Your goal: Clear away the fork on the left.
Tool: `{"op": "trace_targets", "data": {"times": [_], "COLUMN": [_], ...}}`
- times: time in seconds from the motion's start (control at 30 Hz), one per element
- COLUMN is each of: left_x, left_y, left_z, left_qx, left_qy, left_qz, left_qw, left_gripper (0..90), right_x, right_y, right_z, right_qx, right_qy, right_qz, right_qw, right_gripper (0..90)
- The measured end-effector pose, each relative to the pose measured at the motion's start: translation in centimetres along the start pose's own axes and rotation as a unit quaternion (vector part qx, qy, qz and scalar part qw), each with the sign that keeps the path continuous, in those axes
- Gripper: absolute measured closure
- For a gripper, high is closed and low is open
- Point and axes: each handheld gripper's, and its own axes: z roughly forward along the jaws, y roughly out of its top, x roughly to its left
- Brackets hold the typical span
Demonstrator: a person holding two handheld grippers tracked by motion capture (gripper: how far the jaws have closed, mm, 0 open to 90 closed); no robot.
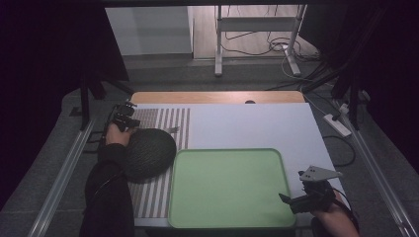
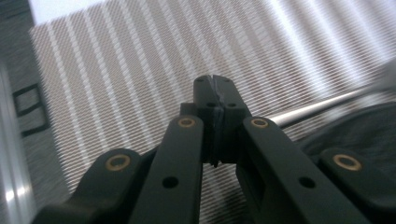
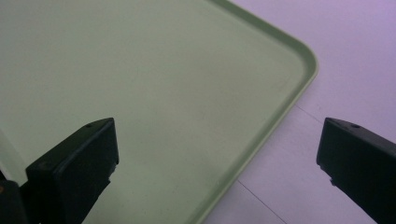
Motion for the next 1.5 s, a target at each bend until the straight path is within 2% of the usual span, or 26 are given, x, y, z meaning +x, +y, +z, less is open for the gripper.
{"op": "trace_targets", "data": {"times": [0.1, 0.17, 0.2, 0.4, 0.5, 0.67, 0.73, 0.77, 0.8, 0.83, 0.87, 0.9, 0.93, 1.0, 1.07, 1.1, 1.2, 1.3, 1.5], "left_x": [0.4, 0.6, 0.6, 1.0, 1.1, 1.1, 1.3, 1.4, 1.5, 1.6, 1.6, 1.5, 1.3, 0.6, -0.5, -1.0, -2.7, -4.7, -8.2], "left_y": [-0.3, -0.6, -0.6, -1.3, -1.6, -1.6, -1.6, -1.5, -1.4, -1.3, -1.2, -1.0, -0.8, -0.3, 0.4, 0.8, 1.9, 3.0, 4.7], "left_z": [0.1, -0.3, -0.3, -1.1, -1.2, -1.2, -1.2, -1.4, -1.6, -1.8, -2.1, -2.3, -2.5, -2.7, -2.6, -2.4, -1.8, -1.0, 0.7], "left_qx": [0.007, 0.024, 0.024, 0.053, 0.058, 0.06, 0.053, 0.039, 0.032, 0.019, 0.006, -0.007, -0.019, -0.036, -0.039, -0.039, -0.032, -0.013, 0.016], "left_qy": [-0.004, -0.018, -0.018, -0.057, -0.07, -0.07, -0.073, -0.063, -0.056, -0.056, -0.059, -0.056, -0.051, -0.052, -0.047, -0.048, -0.071, -0.088, -0.098], "left_qz": [-0.003, 0.005, 0.005, 0.015, 0.014, 0.012, 0.006, -0.004, -0.01, -0.018, -0.02, -0.021, -0.02, -0.008, 0.008, 0.016, 0.028, 0.054, 0.096], "left_qw": [1.0, 0.9995, 0.9995, 0.9968, 0.9957, 0.9957, 0.9959, 0.9973, 0.9979, 0.9981, 0.9981, 0.9982, 0.9983, 0.998, 0.9981, 0.998, 0.9966, 0.9946, 0.9904], "left_gripper": [88.9, 88.9, 88.9, 88.9, 89.0, 88.9, 88.8, 74.6, 74.6, 63.9, 63.9, 57.5, 48.3, 38.0, 20.6, 18.1, 7.7, 0.0, 0.0], "right_x": [0.0, 0.0, 0.1, 0.1, 0.2, 0.3, 0.3, 0.3, 0.3, 0.3, 0.3, 0.3, 0.3, 0.3, 0.3, 0.3, 0.3, 0.3, 0.3], "right_y": [0.0, 0.0, 0.0, 0.0, 0.0, 0.0, 0.0, 0.0, 0.0, 0.0, 0.0, 0.0, 0.0, 0.0, 0.0, 0.0, 0.0, 0.0, 0.0], "right_z": [0.0, 0.0, -0.1, 0.0, 0.0, 0.0, 0.0, 0.0, 0.0, 0.0, 0.0, 0.0, 0.0, 0.1, 0.0, 0.0, 0.0, 0.1, 0.0], "right_qx": [0.0, 0.0, 0.0, -0.001, 0.001, 0.002, 0.002, 0.002, 0.002, 0.002, 0.002, 0.002, 0.002, 0.004, 0.005, 0.006, 0.006, 0.006, 0.006], "right_qy": [0.0, 0.0, 0.0, 0.001, 0.001, 0.002, 0.002, 0.002, 0.002, 0.002, 0.002, 0.002, 0.002, 0.002, 0.001, 0.001, 0.001, 0.001, 0.002], "right_qz": [-0.002, -0.004, -0.005, -0.009, -0.011, -0.014, -0.015, -0.015, -0.015, -0.015, -0.015, -0.015, -0.015, -0.016, -0.018, -0.018, -0.018, -0.018, -0.018], "right_qw": [1.0, 1.0, 1.0, 1.0, 0.9999, 0.9999, 0.9999, 0.9999, 0.9999, 0.9999, 0.9999, 0.9999, 0.9999, 0.9999, 0.9998, 0.9998, 0.9998, 0.9998, 0.9998], "right_gripper": [0.0, 0.0, 0.0, 0.0, 0.0, 0.0, 0.0, 0.0, 0.0, 0.0, 0.0, 0.0, 0.0, 0.0, 0.0, 0.0, 0.0, 0.0, 0.0]}}
